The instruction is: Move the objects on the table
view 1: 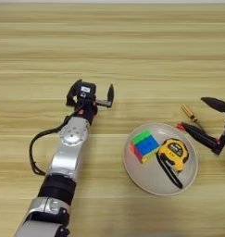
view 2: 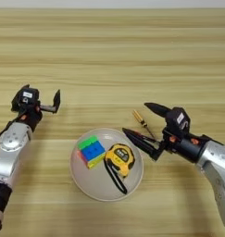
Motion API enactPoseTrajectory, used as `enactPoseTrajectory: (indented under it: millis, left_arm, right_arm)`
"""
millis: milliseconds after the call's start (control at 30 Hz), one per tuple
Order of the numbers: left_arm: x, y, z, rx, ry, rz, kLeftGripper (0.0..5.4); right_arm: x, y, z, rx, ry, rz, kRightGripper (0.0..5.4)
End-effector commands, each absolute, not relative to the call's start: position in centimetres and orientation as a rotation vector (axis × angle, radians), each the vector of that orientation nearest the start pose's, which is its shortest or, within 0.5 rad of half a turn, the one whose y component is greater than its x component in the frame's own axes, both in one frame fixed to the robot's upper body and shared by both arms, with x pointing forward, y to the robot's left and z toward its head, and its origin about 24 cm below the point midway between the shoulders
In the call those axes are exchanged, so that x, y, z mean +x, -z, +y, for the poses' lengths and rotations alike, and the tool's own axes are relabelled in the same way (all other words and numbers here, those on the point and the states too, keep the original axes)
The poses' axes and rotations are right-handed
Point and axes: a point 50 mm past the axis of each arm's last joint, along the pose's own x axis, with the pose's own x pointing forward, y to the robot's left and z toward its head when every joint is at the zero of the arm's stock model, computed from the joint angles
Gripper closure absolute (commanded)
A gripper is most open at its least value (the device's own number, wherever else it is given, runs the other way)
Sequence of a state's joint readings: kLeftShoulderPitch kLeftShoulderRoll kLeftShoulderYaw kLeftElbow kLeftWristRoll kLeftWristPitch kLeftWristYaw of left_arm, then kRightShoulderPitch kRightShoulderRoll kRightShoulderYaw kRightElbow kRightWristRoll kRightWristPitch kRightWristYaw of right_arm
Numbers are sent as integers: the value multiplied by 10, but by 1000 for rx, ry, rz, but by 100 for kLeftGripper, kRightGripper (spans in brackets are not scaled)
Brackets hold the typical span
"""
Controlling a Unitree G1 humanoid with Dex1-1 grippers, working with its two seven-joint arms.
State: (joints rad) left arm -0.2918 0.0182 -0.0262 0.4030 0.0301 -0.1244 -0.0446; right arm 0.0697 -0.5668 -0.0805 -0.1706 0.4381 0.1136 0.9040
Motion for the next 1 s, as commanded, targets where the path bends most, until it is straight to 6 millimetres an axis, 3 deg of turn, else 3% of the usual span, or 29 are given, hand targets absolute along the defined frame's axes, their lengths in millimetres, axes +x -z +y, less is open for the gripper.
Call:
enactPoseTrajectory:
  millis: [33, 300, 400, 567, 733, 1000]
  left_arm:
    - [305, -38, 124, 74, 139, 2, 4]
    - [306, -39, 123, 79, 145, -5, 4]
    - [302, -39, 116, 81, 224, -15, 4]
    - [293, -39, 107, 88, 299, -18, 4]
    - [292, -41, 105, 85, 292, -18, 4]
    - [293, -42, 103, 86, 282, -15, 4]
  right_arm:
    - [214, -84, -213, -179, -964, 127, 0]
    - [208, -59, -196, -247, -1011, 230, 0]
    - [205, -53, -189, -262, -1044, 245, 0]
    - [206, -46, -179, -294, -1062, 255, 0]
    - [215, -43, -172, -306, -988, 283, 0]
    - [211, -33, -152, -310, -948, 325, 0]
